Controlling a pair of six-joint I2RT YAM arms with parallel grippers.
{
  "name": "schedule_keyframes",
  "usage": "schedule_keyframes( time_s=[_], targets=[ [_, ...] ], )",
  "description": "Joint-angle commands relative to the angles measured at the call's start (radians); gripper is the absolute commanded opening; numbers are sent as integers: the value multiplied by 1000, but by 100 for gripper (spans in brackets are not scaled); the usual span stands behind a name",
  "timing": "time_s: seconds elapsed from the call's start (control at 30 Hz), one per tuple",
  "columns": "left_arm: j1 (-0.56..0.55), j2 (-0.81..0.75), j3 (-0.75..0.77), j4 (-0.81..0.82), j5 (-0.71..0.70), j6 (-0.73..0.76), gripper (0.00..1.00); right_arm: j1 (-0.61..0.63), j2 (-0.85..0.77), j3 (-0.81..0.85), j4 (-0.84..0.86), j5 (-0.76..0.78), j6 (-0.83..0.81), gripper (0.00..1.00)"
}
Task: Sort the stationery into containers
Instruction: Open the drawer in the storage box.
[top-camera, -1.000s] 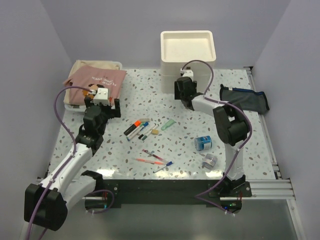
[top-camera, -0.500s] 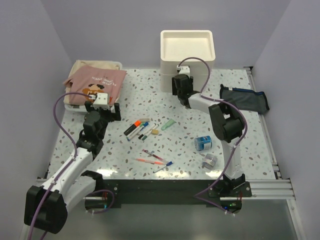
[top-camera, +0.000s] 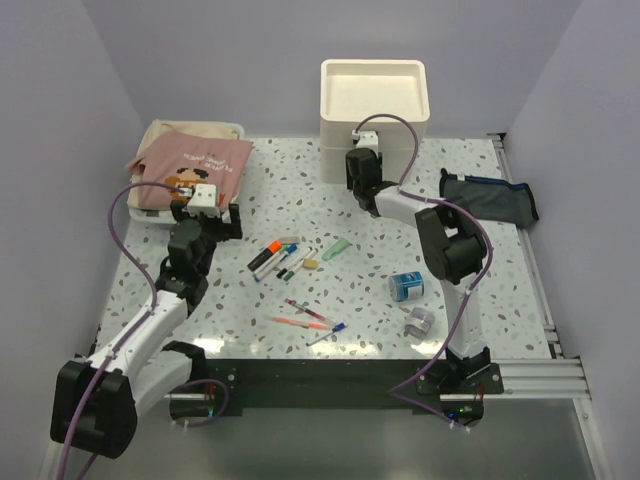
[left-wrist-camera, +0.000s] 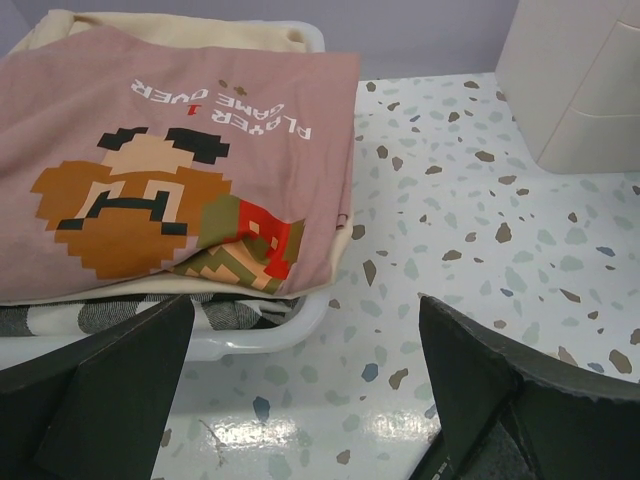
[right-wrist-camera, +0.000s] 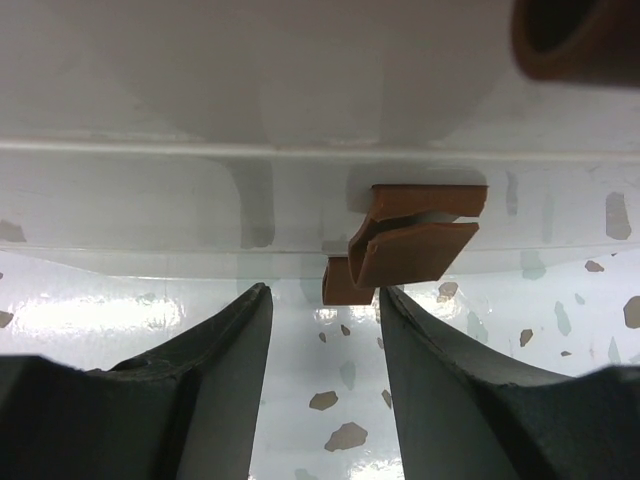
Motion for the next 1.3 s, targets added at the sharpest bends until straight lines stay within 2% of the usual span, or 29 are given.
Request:
schedule_keyframes(
  time_s=[0.0,0.17,0.3,0.57,0.63,0.67,0.77,0.93,1.23,1.27],
  targets=[
    [14,-9,-2,71,-1,-1,100,-2,18,12,11,30,11,47],
    [19,-21,-2,63,2,-4,100,-2,32,13,4,31,19,42],
    [22,-25,-7,71,2,1,100,-4,41,32,-19,43,20,43],
    [25,-41,-24,89,13,-4,100,-4,60,53,-67,73,10,38],
    [27,-44,-30,92,12,-4,100,-4,69,53,-55,76,-9,30],
    [27,-44,-31,94,12,-4,100,-7,72,56,-52,76,-18,18],
    [28,-44,-36,92,12,-5,100,-8,73,53,-39,71,-26,0],
    [30,-48,-32,85,16,-10,100,5,29,21,-55,67,-9,0],
    [33,-70,-48,89,21,-10,100,48,-132,-158,-73,83,33,0],
    [33,-70,-51,91,22,-10,100,48,-132,-163,-58,93,25,3]
  ],
)
